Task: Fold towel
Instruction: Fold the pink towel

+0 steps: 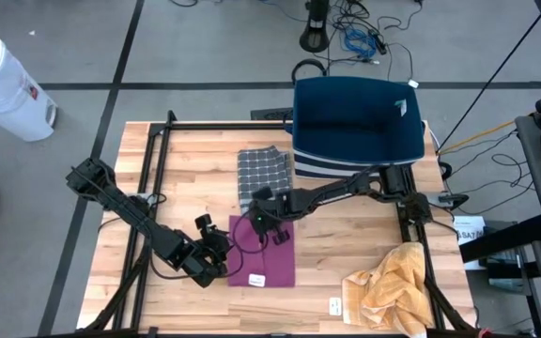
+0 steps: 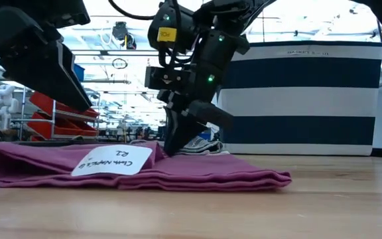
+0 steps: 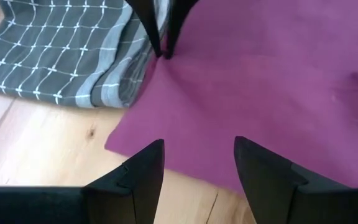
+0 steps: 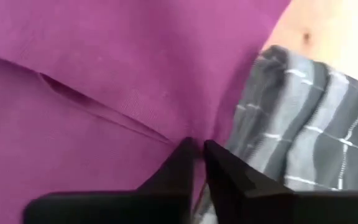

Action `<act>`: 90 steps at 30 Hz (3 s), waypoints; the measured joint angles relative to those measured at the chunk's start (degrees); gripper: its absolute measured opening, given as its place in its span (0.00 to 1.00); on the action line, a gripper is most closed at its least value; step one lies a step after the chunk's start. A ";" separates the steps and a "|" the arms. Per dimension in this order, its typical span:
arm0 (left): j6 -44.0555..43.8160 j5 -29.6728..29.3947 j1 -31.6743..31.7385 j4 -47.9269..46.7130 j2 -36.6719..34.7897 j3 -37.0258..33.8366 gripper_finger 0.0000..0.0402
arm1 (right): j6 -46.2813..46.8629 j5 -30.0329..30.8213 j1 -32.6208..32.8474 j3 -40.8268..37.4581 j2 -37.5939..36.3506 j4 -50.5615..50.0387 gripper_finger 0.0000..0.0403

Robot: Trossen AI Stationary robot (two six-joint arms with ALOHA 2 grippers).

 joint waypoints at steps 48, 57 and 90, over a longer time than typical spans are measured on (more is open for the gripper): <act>7.20 6.66 6.81 20.94 0.00 -8.83 0.50 | 10.83 -14.21 12.54 -0.02 0.04 4.30 0.44; 10.19 7.40 8.70 22.10 0.00 -8.83 0.50 | 10.72 -11.67 14.46 0.02 -2.47 4.65 0.44; 17.29 23.24 4.70 48.34 12.37 -8.81 0.50 | 24.20 -9.88 27.04 0.02 -3.92 -9.01 0.54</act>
